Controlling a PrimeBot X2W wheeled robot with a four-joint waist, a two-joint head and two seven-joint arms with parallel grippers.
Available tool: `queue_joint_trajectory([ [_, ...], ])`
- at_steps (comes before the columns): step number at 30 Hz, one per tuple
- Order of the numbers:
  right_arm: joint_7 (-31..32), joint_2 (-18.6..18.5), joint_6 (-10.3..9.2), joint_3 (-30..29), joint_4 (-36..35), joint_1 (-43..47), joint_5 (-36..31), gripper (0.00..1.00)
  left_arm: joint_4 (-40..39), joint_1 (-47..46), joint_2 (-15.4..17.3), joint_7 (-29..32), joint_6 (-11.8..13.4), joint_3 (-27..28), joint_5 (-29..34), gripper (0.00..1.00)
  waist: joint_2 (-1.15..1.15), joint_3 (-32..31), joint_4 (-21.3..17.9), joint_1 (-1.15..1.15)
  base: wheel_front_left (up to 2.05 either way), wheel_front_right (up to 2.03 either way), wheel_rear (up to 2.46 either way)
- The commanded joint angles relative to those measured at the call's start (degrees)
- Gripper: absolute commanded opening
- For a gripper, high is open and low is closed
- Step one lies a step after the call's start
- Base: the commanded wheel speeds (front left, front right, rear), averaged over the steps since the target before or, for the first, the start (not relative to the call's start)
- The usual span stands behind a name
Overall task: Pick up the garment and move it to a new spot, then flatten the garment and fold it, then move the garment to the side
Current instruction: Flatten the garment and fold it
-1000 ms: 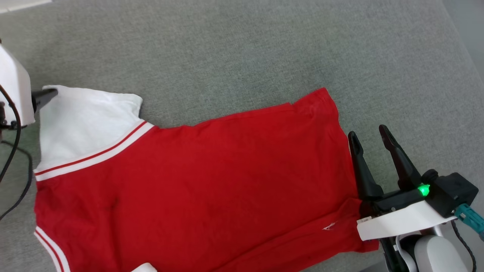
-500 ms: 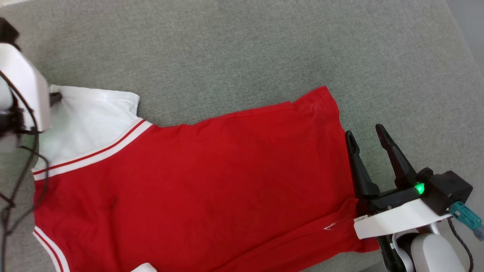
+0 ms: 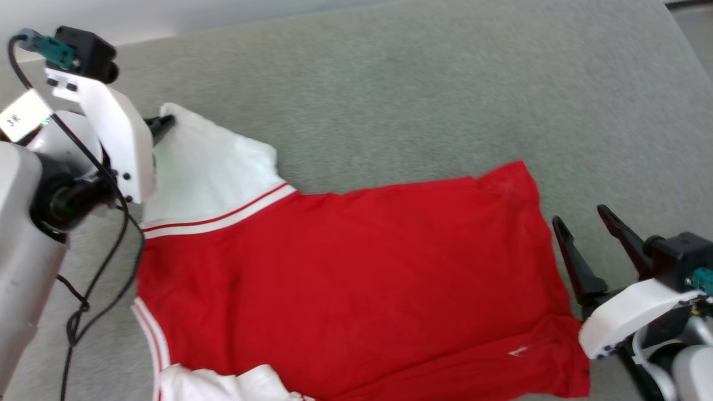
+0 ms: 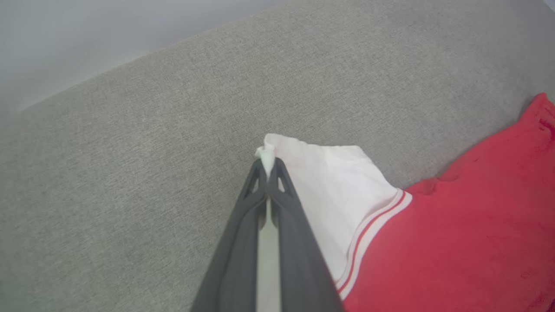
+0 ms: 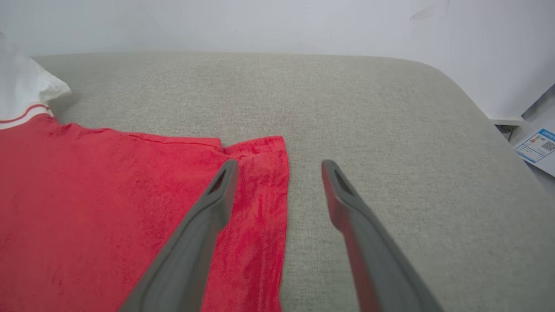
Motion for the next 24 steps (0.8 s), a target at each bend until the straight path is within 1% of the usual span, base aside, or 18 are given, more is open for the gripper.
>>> queue_joint_trajectory([
  [1,3.7,-2.8,-0.02,0.5,-0.9,-0.6,-0.3,1.00,-1.5,1.1,-0.3,-0.7,-0.4,-0.7,-0.3,0.00,0.00,-2.7,3.4,0.00,0.00,0.00,0.00],
  [2,6.3,-4.6,-0.03,0.8,-1.4,-1.3,-0.5,1.00,-2.8,1.5,-0.1,-1.1,-0.5,-1.1,-0.4,0.00,0.00,-2.9,4.1,0.00,0.00,0.00,0.00],
  [5,15.1,-7.8,-0.02,1.1,-2.2,-3.4,2.3,1.00,-7.5,3.0,1.0,-3.1,-0.7,-2.0,-0.1,0.00,0.00,-3.0,5.8,0.00,0.00,0.00,0.00],
  [8,25.5,-11.2,-0.03,1.8,-2.0,-5.6,6.0,1.00,-12.6,5.7,1.9,-4.5,-0.8,-2.5,-1.1,0.00,0.00,-2.7,7.5,0.00,0.00,0.00,0.00],
  [11,34.6,-14.4,-0.03,0.8,-1.1,-8.8,7.5,1.00,-17.5,7.7,2.9,-5.8,-0.7,-2.4,-1.2,0.00,0.00,-1.8,9.3,0.00,0.00,0.00,0.00],
  [15,44.0,-15.7,-0.03,0.5,1.1,-13.1,8.3,1.00,-23.0,10.0,3.5,-7.5,-0.2,-2.5,-0.4,0.00,0.00,-0.2,11.5,0.00,0.00,0.00,0.00],
  [17,47.6,-15.3,-0.02,0.1,2.6,-15.4,8.6,1.00,-25.6,10.9,3.5,-8.4,0.3,-2.1,-0.3,0.00,0.00,0.8,12.5,0.00,0.00,0.00,0.00],
  [20,51.6,-15.1,-0.02,0.3,4.7,-18.2,7.9,1.00,-29.0,11.9,3.7,-9.3,1.0,-2.1,0.2,0.00,0.00,2.2,14.1,0.00,0.00,0.00,0.00],
  [22,53.1,-15.2,-0.02,0.8,6.3,-19.6,7.2,1.00,-30.9,12.4,3.5,-10.0,1.2,-2.3,0.7,0.00,0.00,3.0,15.1,0.00,0.00,0.00,0.00],
  [24,53.8,-14.6,-0.02,0.5,7.7,-20.6,6.7,1.00,-32.5,12.6,3.3,-10.4,1.5,-2.4,1.1,0.00,0.00,3.7,16.0,0.00,0.00,0.00,0.00],
])
